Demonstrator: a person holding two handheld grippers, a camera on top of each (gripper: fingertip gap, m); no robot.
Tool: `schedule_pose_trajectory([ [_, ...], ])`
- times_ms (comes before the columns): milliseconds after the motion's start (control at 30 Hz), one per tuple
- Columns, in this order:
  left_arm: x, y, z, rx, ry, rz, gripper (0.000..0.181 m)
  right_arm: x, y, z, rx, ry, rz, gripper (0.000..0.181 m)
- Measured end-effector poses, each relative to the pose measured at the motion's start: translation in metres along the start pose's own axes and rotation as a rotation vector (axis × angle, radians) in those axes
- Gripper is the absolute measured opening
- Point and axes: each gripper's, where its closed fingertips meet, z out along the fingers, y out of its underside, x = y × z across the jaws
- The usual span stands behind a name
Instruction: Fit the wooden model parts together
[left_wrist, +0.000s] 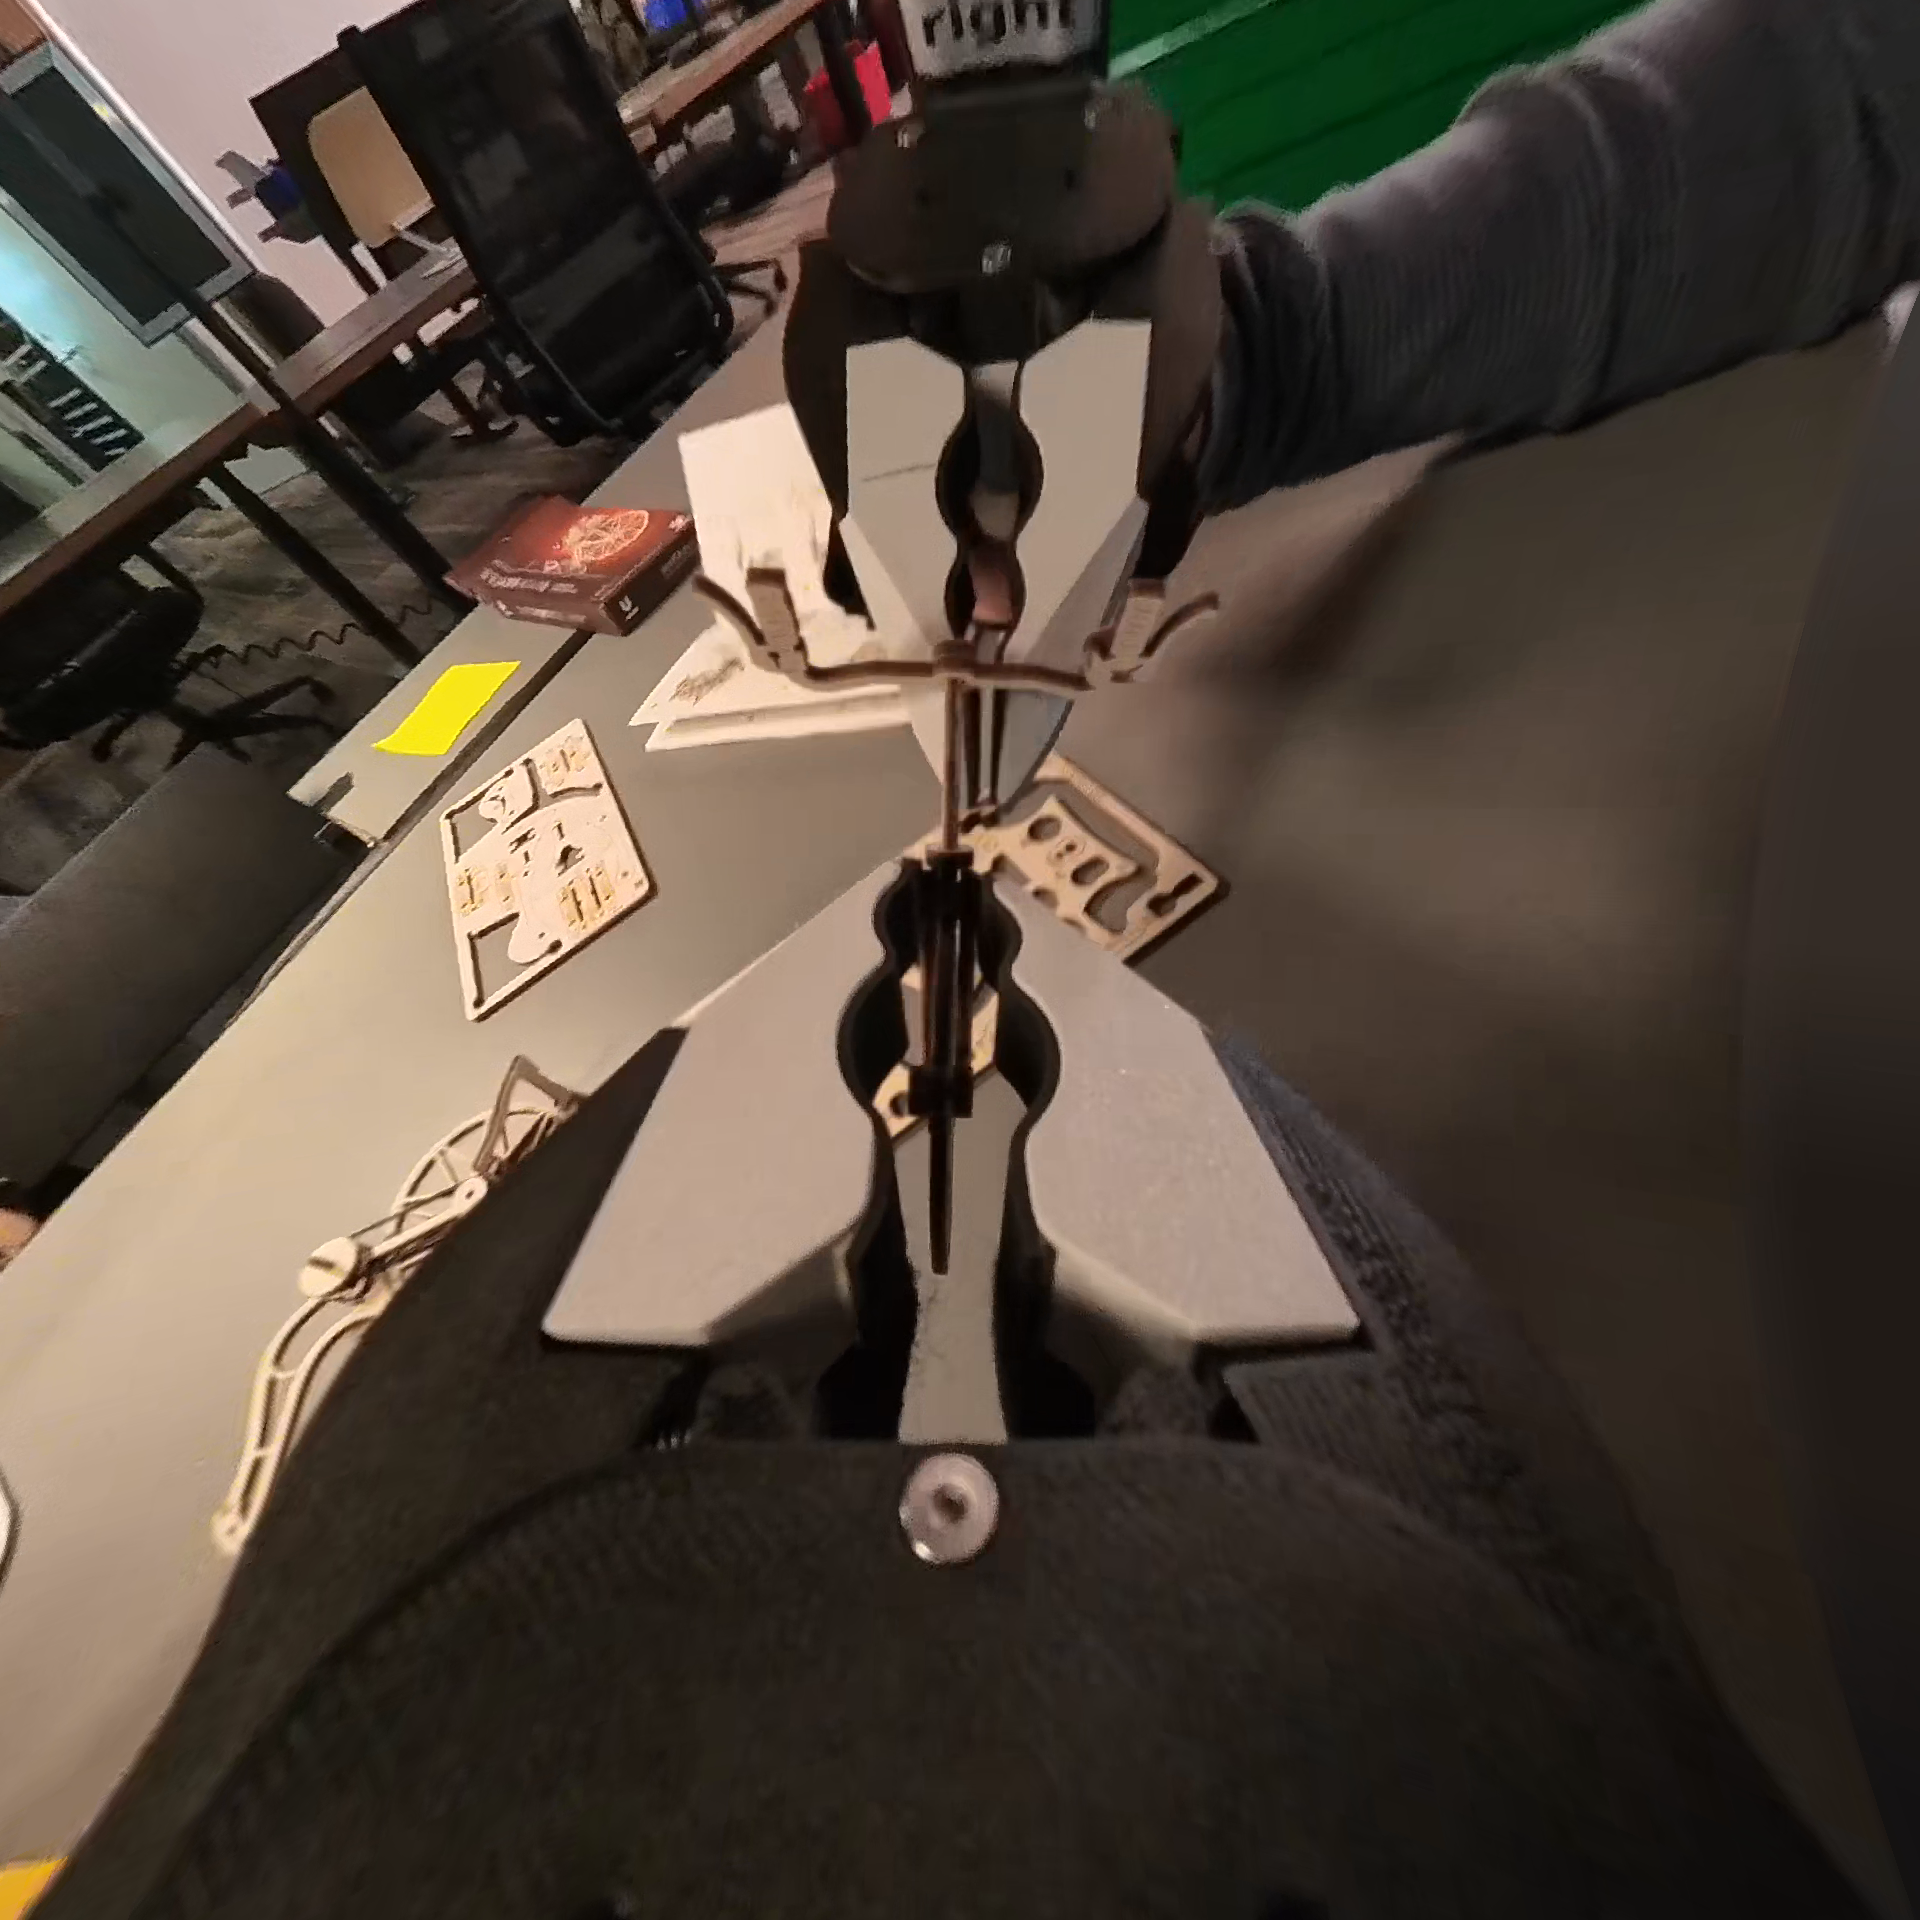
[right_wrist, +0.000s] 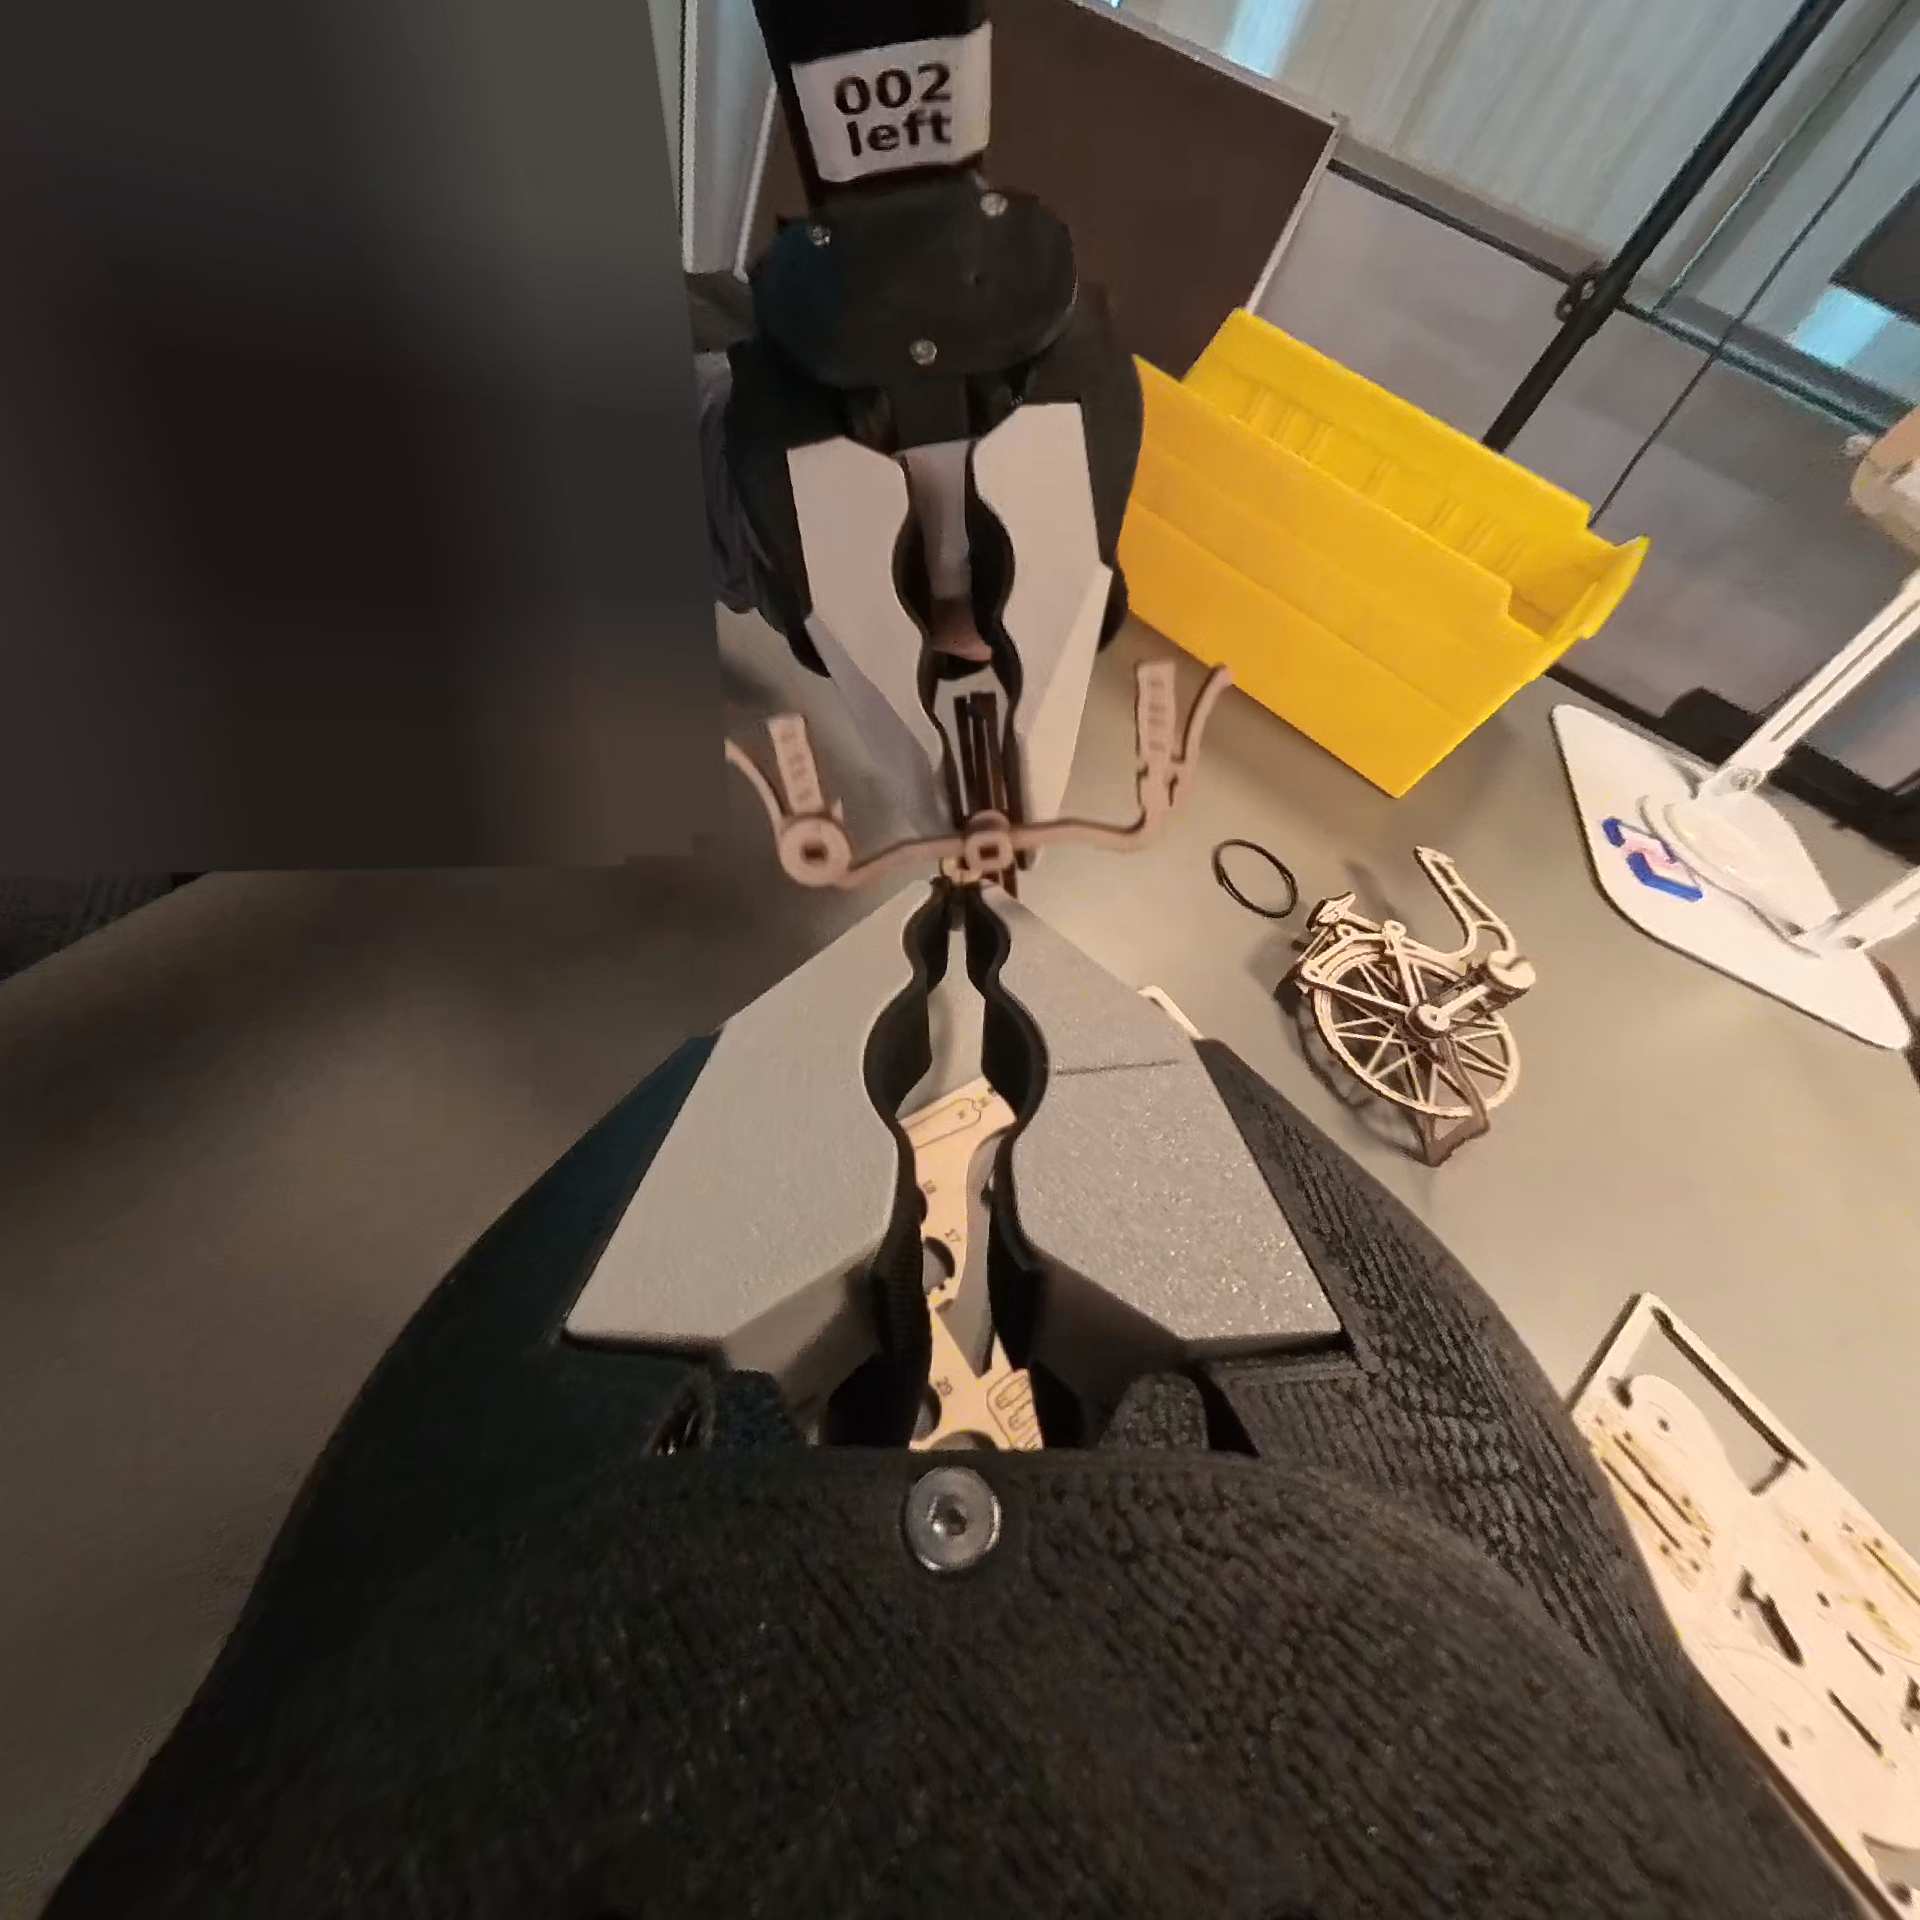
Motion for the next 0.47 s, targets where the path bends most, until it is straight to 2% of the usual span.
schedule_pose_trajectory([
  [133,0.005,0.014,0.006,-0.047,0.002,0.079,0.009,0.002,0.014,0.006,-0.011,0.06,-0.056,0.0],
  [300,0.009,0.018,0.012,0.037,0.032,0.123,0.009,0.003,0.019,0.007,-0.012,0.116,-0.164,0.0],
  [467,0.009,0.02,0.013,0.059,0.048,0.126,0.009,0.002,0.025,0.006,0.001,0.133,-0.221,0.0],
])
